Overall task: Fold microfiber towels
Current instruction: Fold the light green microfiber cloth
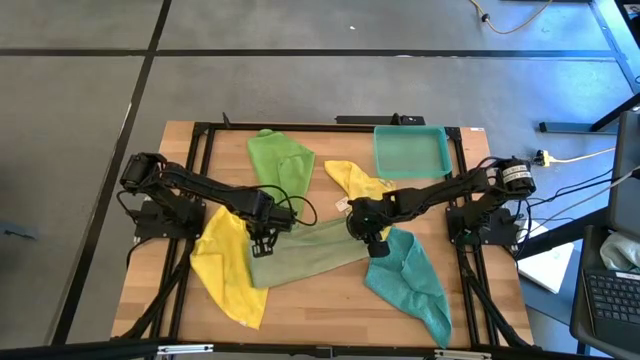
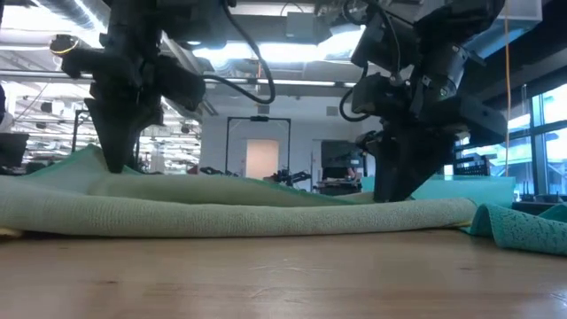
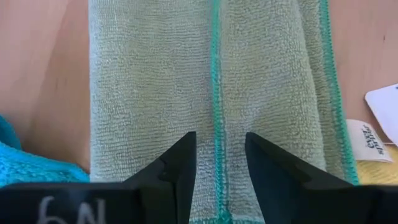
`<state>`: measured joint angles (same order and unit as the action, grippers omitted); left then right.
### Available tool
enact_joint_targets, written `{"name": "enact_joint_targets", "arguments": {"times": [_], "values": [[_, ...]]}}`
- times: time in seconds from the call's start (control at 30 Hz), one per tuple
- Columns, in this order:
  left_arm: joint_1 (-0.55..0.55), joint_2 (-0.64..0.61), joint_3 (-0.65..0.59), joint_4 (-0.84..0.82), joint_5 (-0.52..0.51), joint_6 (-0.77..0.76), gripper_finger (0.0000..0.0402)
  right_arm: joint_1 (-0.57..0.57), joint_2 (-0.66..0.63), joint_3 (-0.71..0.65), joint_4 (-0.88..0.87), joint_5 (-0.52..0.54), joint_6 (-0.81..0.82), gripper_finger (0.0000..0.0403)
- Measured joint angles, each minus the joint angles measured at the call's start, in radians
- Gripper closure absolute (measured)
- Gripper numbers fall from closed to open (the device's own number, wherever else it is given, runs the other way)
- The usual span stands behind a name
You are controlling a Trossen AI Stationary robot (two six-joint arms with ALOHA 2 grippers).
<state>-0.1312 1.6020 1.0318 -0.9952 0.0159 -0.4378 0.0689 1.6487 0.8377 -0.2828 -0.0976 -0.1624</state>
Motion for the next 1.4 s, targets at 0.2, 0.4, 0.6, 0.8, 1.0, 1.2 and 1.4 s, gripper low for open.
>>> {"name": "enact_joint_targets", "arguments": {"times": [0.2, 0.4, 0.6, 0.8, 1.0, 1.2, 1.4], "values": [[0.000, 0.000, 0.000, -0.009, -0.015, -0.015, 0.0401, 0.000, -0.002, 0.000, 0.001, 0.037, -0.003, 0.0263], [0.000, 0.000, 0.000, -0.011, -0.015, -0.031, 0.0401, 0.000, -0.002, 0.000, -0.001, 0.113, -0.001, 0.0269], [0.000, 0.000, 0.000, -0.019, -0.016, -0.033, 0.0401, 0.000, -0.003, 0.000, -0.002, 0.131, -0.001, 0.0331], [0.000, 0.000, 0.000, -0.034, -0.050, -0.032, 0.0401, 0.000, -0.022, 0.032, -0.049, 0.165, 0.004, 0.0392], [0.004, 0.000, 0.000, -0.027, -0.071, -0.027, 0.0401, -0.032, -0.031, 0.105, -0.053, 0.273, -0.051, 0.0394], [0.004, 0.000, 0.000, -0.025, -0.092, -0.031, 0.0387, -0.100, -0.030, 0.108, -0.121, 0.207, -0.052, 0.0367], [0.003, 0.000, 0.000, -0.066, -0.107, -0.101, 0.0349, -0.138, -0.040, 0.109, -0.272, 0.187, 0.057, 0.0278]]}}
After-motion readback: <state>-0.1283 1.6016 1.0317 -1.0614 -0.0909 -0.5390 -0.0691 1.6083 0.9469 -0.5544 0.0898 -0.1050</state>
